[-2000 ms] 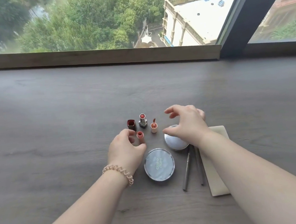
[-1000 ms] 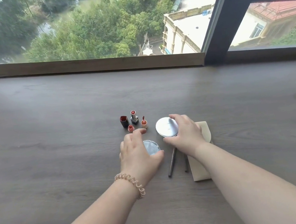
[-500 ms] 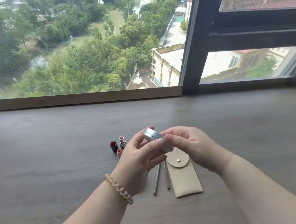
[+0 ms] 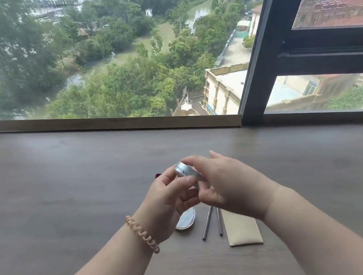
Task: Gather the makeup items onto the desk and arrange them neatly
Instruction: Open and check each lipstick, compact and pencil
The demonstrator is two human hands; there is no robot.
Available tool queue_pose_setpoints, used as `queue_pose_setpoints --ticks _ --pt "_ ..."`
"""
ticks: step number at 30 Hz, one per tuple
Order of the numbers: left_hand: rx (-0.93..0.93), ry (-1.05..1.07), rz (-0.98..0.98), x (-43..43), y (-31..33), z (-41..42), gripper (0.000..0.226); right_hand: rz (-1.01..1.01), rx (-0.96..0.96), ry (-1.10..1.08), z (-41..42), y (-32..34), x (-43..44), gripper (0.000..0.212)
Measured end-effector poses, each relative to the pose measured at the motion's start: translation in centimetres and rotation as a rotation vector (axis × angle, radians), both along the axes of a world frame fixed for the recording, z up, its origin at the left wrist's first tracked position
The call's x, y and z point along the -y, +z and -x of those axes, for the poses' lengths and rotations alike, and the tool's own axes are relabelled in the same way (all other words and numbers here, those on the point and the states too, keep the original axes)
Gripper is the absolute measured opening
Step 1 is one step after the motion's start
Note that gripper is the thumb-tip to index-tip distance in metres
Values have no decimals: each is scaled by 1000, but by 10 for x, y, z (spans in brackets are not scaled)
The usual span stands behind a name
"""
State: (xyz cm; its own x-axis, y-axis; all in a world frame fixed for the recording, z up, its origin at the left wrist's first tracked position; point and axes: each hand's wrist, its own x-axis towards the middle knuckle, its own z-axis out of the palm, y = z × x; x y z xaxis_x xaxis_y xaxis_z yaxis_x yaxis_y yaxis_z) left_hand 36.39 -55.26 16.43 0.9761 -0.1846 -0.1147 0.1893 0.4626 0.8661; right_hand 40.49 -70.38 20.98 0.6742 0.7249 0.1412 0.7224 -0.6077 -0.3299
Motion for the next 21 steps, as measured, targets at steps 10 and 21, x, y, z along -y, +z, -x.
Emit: queue_pose_setpoints --ticks 10,21 --pt "18 20 140 -32 0 12 51 -462 -126 6 -12 -10 -22 37" --pt "1 -204 215 -64 -6 17 71 -715 -284 -240 -33 -23 -54 38"
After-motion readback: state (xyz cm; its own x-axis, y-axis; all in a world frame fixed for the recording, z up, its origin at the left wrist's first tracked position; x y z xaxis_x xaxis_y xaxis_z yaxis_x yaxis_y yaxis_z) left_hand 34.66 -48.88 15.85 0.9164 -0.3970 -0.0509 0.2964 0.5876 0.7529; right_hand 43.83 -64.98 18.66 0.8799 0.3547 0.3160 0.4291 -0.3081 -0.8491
